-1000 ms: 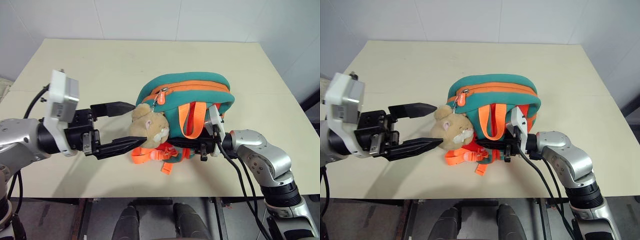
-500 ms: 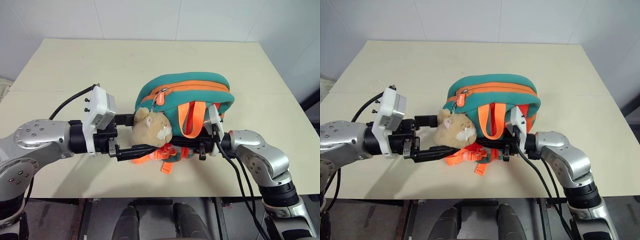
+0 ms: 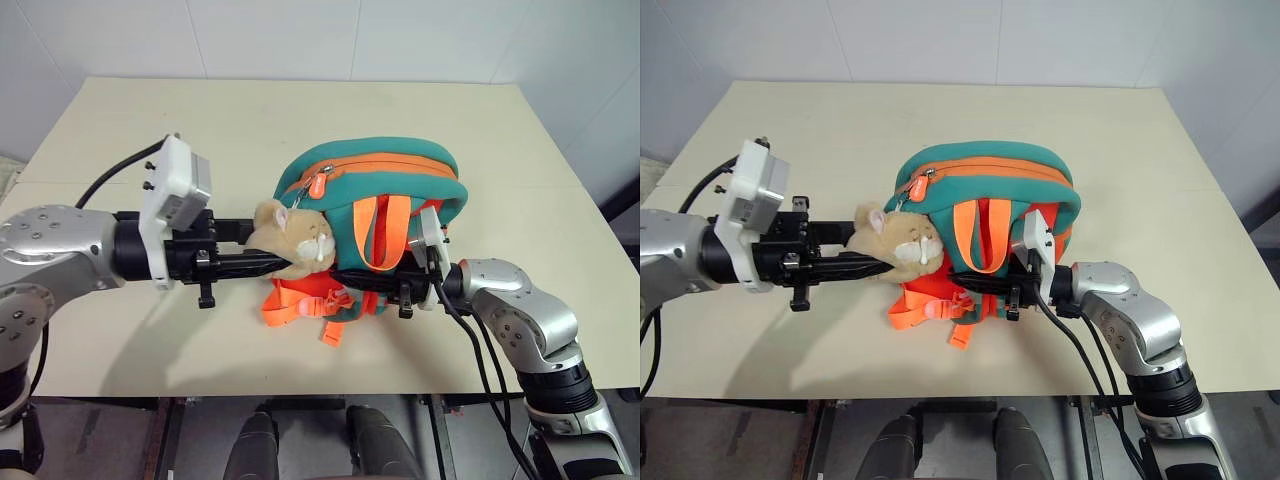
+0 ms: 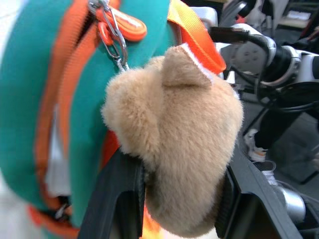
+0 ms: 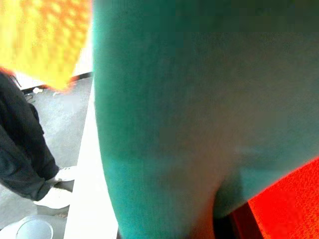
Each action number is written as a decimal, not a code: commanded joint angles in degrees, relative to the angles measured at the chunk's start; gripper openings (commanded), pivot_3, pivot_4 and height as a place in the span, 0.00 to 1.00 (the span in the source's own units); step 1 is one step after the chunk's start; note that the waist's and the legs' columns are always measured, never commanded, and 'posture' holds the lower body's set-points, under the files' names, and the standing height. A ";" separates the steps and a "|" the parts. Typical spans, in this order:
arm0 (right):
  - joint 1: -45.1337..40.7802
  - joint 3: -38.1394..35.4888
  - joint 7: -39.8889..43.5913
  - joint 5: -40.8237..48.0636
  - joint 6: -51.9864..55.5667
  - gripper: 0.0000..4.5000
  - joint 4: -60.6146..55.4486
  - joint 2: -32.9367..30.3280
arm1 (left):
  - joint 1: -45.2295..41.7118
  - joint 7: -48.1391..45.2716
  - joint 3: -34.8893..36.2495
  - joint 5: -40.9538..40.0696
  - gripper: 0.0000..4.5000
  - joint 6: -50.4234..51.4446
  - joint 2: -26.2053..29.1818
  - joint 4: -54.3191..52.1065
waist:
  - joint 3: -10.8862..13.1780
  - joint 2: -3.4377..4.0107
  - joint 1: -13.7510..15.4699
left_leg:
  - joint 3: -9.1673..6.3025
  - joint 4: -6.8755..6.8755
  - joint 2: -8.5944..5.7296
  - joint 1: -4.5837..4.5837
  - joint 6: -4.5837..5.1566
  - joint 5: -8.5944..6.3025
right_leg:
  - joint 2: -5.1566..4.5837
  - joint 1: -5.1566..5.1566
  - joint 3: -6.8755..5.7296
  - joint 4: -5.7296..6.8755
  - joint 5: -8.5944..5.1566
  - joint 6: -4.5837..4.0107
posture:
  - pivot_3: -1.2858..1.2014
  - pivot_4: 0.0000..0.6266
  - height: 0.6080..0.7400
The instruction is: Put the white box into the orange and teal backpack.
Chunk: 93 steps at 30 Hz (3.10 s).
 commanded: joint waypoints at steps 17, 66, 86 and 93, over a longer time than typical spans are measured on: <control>5.50 -8.90 -4.20 7.22 -5.89 0.00 -4.08 5.51 | -6.21 -19.53 1.58 12.96 0.27 -7.13 11.38 15.34 | 0.02 0.03 -0.09 | 0.02 -0.14 0.01 -0.02 0.00 0.00 | 0.00 -0.08 0.00 0.00 -0.02 -0.01 | 0.52 0.24 1.00; 4.34 -5.00 -5.91 5.47 5.87 0.15 -6.34 -6.56 | -6.81 -34.65 -13.12 42.71 0.85 -26.51 -4.48 42.28 | 0.03 0.05 0.16 | 0.00 -0.15 0.04 -0.02 0.01 0.00 | 0.01 -0.11 -0.05 0.21 0.34 0.73 | 0.52 0.24 1.00; 14.13 -20.65 6.94 0.13 -1.88 0.99 0.93 -27.08 | 8.57 -30.70 7.96 36.59 1.00 -29.75 -1.40 34.95 | 0.03 0.05 0.31 | 0.02 -0.12 0.03 -0.05 0.05 -0.05 | -0.05 -0.05 -0.09 0.03 0.00 0.08 | 0.52 0.24 1.00; 15.07 -27.39 11.78 -5.76 -12.89 0.99 16.63 -31.48 | 11.43 -35.37 14.75 31.52 1.00 -37.79 -4.24 39.47 | 0.03 0.05 0.16 | 0.10 -0.02 0.02 -0.01 0.05 -0.05 | -0.07 0.00 -0.04 0.03 -0.07 -0.07 | 0.52 0.24 1.00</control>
